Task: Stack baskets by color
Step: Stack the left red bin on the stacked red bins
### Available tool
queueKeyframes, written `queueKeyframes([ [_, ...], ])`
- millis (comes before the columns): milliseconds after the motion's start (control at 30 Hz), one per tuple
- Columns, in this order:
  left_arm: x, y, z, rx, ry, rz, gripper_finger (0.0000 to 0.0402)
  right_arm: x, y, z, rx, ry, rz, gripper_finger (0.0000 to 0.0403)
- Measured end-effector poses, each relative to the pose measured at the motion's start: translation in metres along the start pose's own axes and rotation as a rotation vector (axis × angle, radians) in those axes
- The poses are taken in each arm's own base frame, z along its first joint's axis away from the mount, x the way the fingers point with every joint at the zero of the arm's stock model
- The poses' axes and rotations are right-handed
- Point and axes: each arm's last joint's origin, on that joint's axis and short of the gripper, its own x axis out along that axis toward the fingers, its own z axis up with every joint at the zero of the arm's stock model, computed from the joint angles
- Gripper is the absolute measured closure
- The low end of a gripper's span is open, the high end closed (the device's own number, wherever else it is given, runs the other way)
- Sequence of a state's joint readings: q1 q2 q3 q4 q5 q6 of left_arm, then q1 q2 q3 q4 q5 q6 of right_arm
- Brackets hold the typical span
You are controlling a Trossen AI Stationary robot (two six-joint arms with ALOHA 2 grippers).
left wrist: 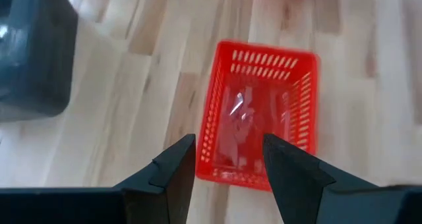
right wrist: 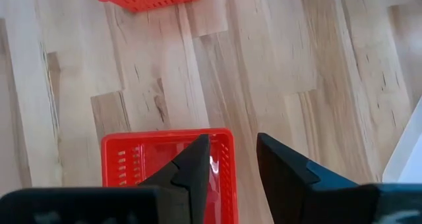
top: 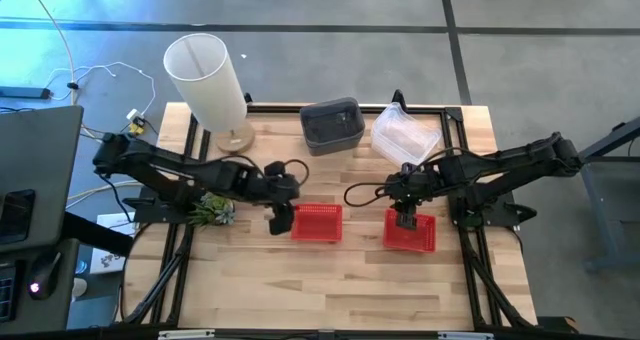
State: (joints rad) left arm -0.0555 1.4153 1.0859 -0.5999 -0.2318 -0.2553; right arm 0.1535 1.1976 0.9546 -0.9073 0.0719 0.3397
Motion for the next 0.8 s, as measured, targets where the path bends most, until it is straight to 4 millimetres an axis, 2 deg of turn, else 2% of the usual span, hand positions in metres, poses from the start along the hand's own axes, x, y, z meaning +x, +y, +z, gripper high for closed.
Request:
queueKeyframes([
  [333,0.044,-0.008,-0.001,0.101,0.048,0.032,0.0239,0.0,0.001,0.003,-0.003,-0.029,0.01,0.0289],
  [800,0.079,-0.001,-0.008,0.091,0.14,0.059,0.0239,0.0,0.002,0.004,0.0,-0.044,0.02,0.0289],
])
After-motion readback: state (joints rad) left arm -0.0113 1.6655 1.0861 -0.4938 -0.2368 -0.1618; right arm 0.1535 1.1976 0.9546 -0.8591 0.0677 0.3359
